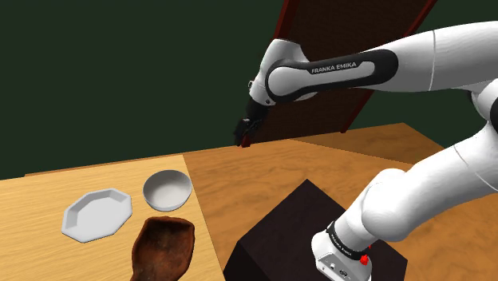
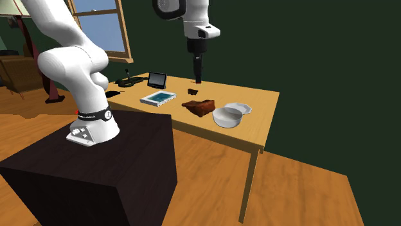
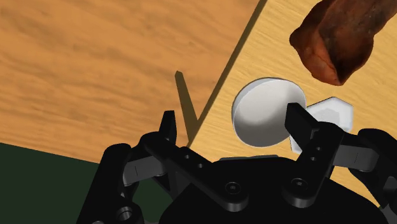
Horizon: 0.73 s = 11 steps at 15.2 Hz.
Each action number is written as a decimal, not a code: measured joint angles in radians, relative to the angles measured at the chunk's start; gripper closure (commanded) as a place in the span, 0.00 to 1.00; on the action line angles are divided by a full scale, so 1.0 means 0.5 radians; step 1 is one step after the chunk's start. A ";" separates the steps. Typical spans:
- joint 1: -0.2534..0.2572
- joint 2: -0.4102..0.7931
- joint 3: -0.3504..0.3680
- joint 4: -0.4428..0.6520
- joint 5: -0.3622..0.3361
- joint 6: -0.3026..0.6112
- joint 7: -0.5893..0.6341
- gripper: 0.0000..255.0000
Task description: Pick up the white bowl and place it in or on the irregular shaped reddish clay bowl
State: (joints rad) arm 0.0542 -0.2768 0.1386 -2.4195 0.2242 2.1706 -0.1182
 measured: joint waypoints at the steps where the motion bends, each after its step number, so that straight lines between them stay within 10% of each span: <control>1: 0.003 0.082 0.006 0.007 0.010 0.073 -0.007 0.00; 11: 0.073 0.855 0.085 0.307 0.056 0.553 0.034 0.00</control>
State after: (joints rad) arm 0.0906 0.1508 0.1809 -2.2660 0.2521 2.4471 -0.1011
